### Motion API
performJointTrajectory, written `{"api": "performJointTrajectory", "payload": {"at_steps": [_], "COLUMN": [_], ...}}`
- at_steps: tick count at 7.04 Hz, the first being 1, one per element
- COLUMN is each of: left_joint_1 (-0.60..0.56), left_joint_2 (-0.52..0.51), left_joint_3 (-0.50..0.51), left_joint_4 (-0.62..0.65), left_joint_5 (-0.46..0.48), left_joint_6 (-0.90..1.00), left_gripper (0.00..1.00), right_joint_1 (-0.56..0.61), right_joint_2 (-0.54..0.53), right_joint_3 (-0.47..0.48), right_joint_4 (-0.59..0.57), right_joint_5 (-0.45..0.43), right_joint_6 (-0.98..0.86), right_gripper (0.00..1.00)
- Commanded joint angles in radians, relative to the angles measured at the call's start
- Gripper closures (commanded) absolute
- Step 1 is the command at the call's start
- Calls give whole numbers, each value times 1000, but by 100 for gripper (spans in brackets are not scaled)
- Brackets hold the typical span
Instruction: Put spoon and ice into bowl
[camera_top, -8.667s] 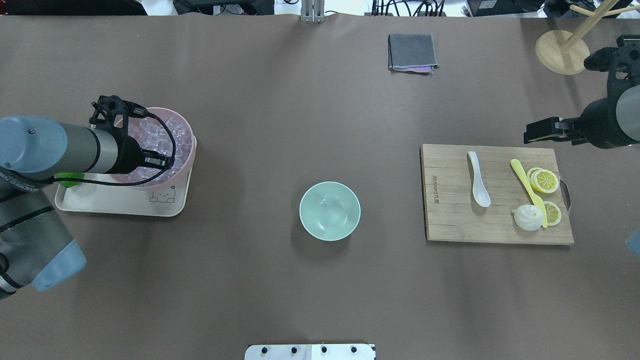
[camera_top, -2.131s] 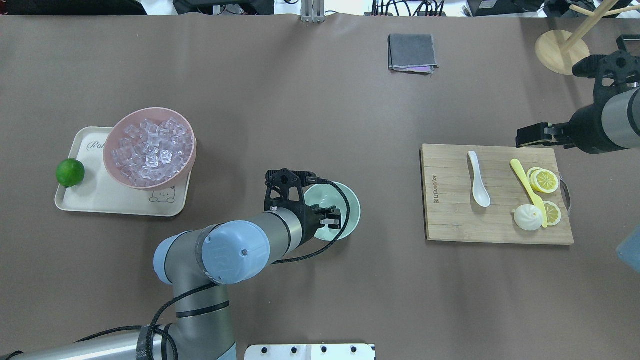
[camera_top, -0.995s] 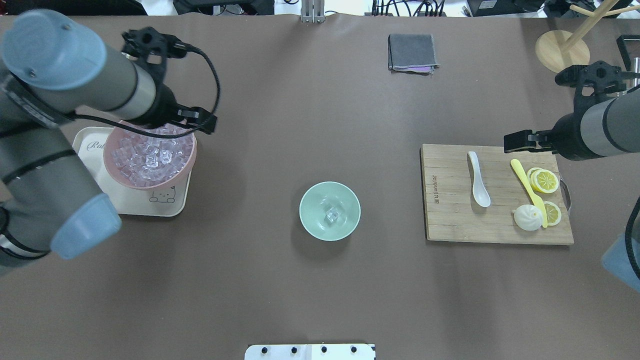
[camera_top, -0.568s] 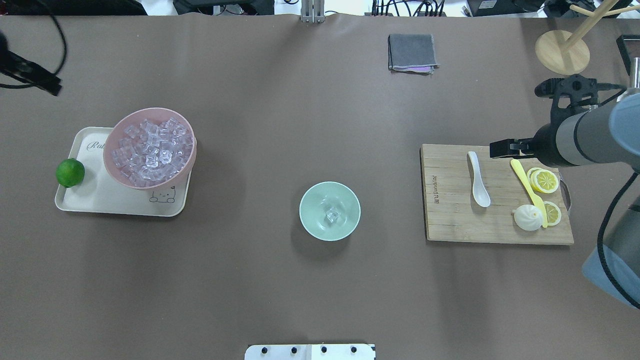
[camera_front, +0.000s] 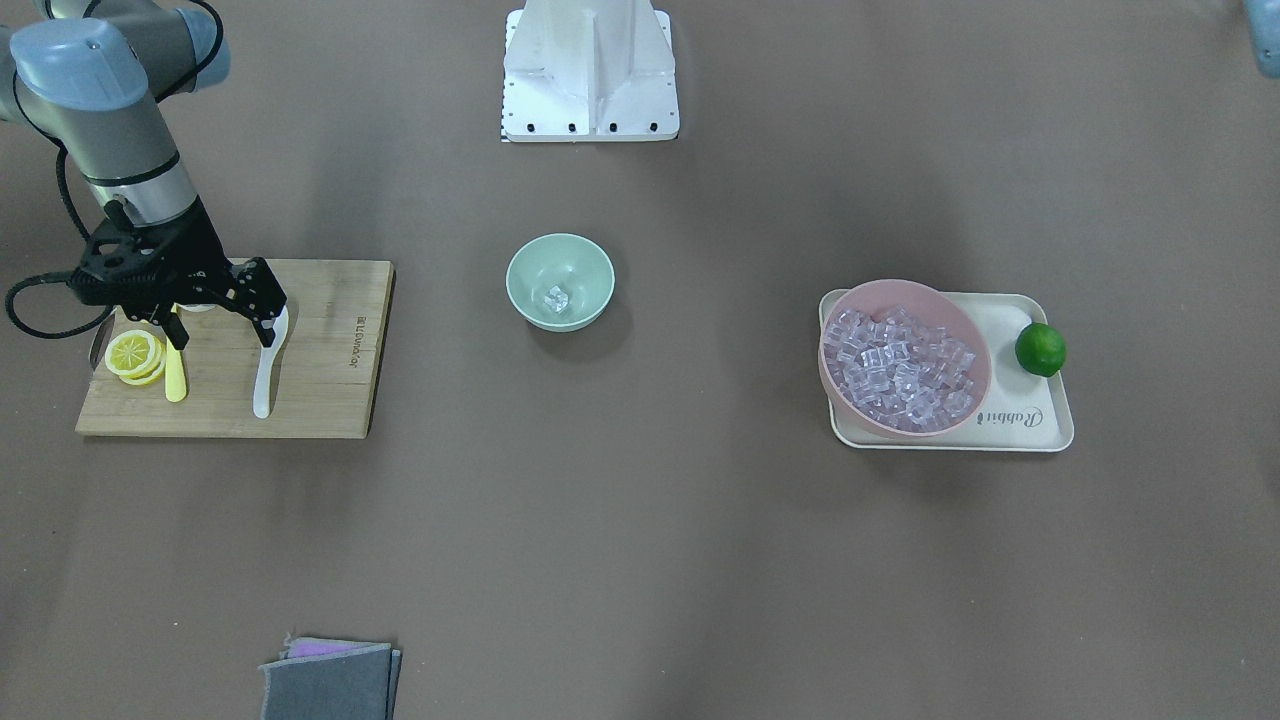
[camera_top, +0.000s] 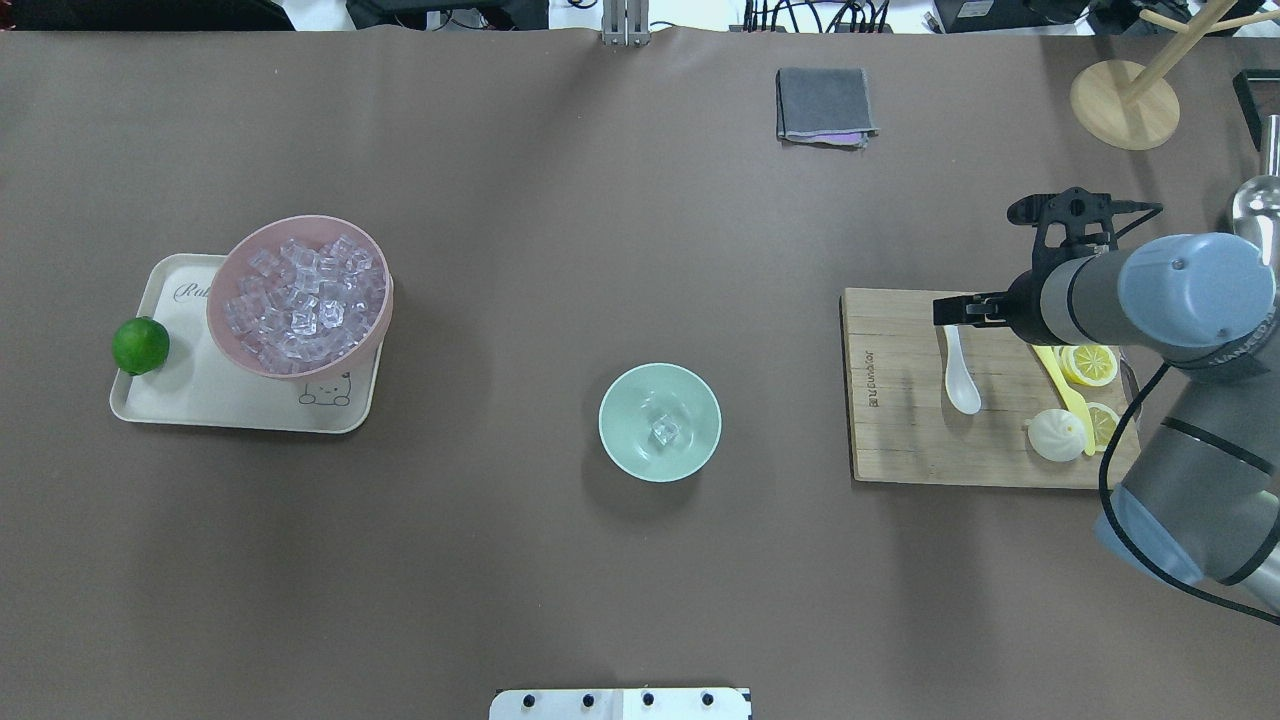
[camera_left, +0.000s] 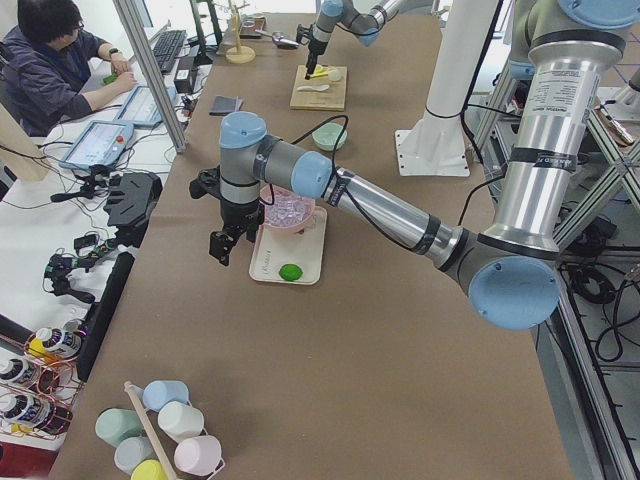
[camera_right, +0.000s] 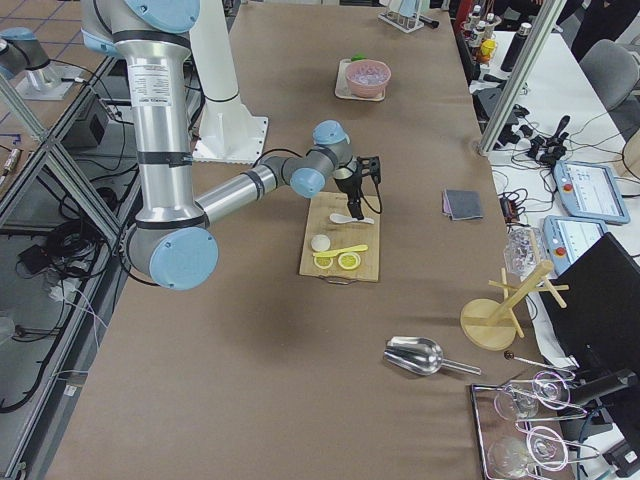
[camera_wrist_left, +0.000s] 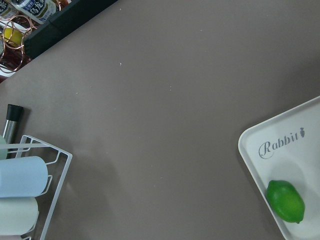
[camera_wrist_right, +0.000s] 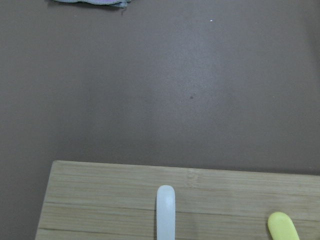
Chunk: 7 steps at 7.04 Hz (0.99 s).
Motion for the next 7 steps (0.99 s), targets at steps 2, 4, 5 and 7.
{"api": "performJointTrajectory", "payload": {"at_steps": [2,4,5,7], "left_joint_1": [-5,-3,-3,-3], "left_joint_2": [3,3,3,3], "left_joint_3": [2,2,2,4], "left_joint_4": [-2,0,0,0], "left_joint_5": [-1,-1,-7,-8], "left_joint_6": [4,1,0,0], "left_gripper": [1,1,1,1], "right_joint_1": [-66,-80,-82,-96], "right_joint_2": [29,13,6,4], "right_joint_3": [-66,-67,-66,-67], "right_joint_4": [48,48,48,52], "right_joint_5": [-93,-120,-121,-132], "right_joint_6": [52,55,55,101], "right_gripper": [8,16,19,29]}}
